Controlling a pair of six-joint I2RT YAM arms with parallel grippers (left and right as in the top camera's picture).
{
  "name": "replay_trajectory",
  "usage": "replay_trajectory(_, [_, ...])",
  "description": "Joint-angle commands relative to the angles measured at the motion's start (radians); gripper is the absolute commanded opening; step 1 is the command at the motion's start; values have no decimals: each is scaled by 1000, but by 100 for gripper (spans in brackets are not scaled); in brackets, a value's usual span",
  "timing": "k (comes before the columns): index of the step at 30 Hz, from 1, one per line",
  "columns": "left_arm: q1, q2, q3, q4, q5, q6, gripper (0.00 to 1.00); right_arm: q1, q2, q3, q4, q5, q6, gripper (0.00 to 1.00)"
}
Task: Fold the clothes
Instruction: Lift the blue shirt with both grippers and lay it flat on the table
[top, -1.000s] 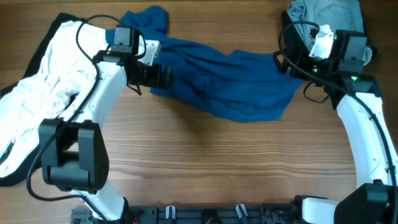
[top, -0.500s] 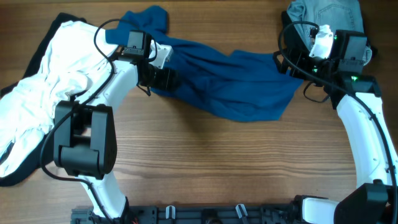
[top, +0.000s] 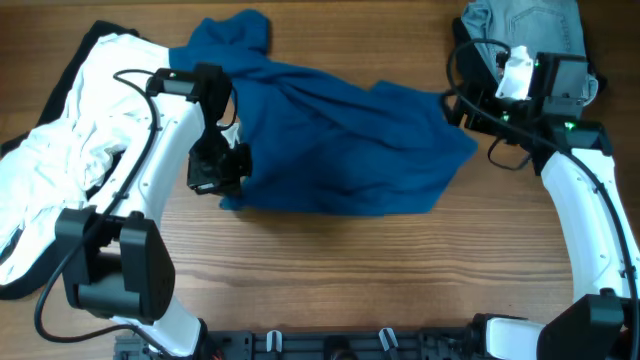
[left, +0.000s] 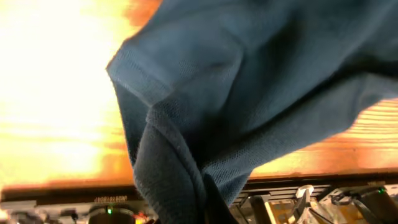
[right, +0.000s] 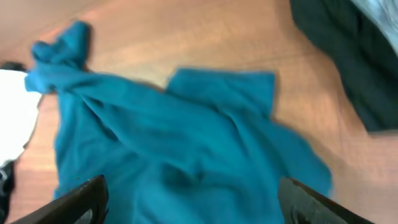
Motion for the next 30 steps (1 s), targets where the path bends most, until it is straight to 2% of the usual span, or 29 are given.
replay_trajectory(1, [4, -6, -100, -20, -34, -106, 4, 4, 10, 16, -130, 140, 45, 87])
replay_trajectory(3, [4, -35, -147, -15, -43, -119, 4, 4, 10, 13, -230, 200, 86, 88])
replay_trajectory(5, [6, -96, -150, 18, -103, -167, 4, 4, 12, -15, -238, 253, 108, 88])
replay_trajectory(8, [33, -253, -150, 134, -105, -185, 4, 4, 39, -79, -159, 217, 147, 82])
replay_trajectory(12, [63, -388, -150, 196, -106, -184, 4, 4, 126, -154, -58, 172, 192, 74])
replay_trajectory(15, [72, -411, -150, 196, -113, -184, 4, 4, 198, -193, 53, 77, 192, 71])
replay_trajectory(18, [72, -411, -150, 211, -112, -184, 4, 24, 272, -215, 133, 62, 192, 70])
replay_trajectory(19, [72, -411, -150, 220, -113, -184, 4, 42, 299, -216, 175, 50, 191, 66])
replay_trajectory(20, [72, -412, -150, 242, -113, -184, 4, 59, 314, -215, 225, 42, 190, 7])
replay_trajectory(23, [79, -412, -103, 332, -113, -183, 4, 68, 300, -162, 291, 72, 179, 4])
replay_trajectory(25, [95, -412, 8, 367, -152, -180, 4, 68, 258, -32, 228, 92, 156, 4])
replay_trajectory(29, [137, -412, 264, 333, -202, -97, 4, 67, 151, 264, 30, 121, 76, 4])
replay_trajectory(30, [152, -415, 349, 317, -213, -84, 4, 66, 109, 378, -63, 137, 46, 4])
